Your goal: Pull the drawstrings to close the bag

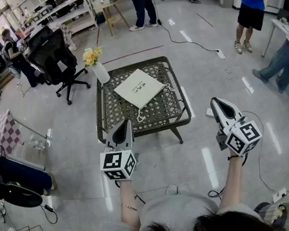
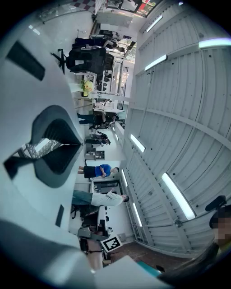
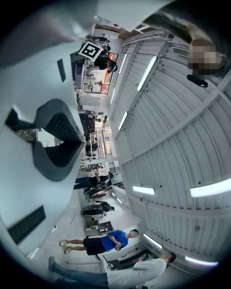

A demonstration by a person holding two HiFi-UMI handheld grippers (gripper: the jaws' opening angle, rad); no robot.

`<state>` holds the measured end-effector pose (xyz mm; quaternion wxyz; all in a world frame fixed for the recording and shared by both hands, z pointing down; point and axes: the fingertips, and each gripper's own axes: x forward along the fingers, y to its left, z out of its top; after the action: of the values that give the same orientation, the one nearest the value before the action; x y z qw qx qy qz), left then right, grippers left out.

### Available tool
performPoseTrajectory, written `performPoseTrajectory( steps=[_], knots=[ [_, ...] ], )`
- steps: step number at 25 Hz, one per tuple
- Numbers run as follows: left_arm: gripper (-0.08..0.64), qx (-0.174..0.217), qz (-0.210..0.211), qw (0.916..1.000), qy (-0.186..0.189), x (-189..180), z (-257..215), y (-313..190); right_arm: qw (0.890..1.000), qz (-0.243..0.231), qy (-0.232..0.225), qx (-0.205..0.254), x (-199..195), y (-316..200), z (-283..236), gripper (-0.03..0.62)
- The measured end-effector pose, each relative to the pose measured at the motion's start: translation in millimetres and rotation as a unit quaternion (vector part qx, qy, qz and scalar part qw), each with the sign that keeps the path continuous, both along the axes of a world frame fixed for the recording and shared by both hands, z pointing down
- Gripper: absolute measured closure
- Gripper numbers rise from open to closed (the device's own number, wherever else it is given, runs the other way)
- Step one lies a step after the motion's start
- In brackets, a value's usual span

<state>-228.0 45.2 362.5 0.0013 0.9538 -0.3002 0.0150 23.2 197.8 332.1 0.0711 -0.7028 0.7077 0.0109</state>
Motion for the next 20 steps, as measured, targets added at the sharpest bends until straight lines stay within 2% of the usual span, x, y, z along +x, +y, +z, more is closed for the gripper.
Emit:
performPoseTrajectory(
  steps=[9, 14, 20],
  knots=[
    [0.535, -0.003, -0.003, 1.0000, 0.002, -1, 0, 3, 1.000, 0.003, 0.004, -0.003, 2, 2, 0, 0.571],
    [0.535, -0.005, -0.007, 1.0000, 0.005, 2, 0, 8, 1.000, -0.012, 0.009, -0.001, 0, 5, 1, 0.571],
    [0.535, -0.009, -0.015, 0.9998, 0.004, 2, 6, 25, 1.000, -0.019, -0.005, 0.009, 4, 16, 6, 0.571]
  ],
)
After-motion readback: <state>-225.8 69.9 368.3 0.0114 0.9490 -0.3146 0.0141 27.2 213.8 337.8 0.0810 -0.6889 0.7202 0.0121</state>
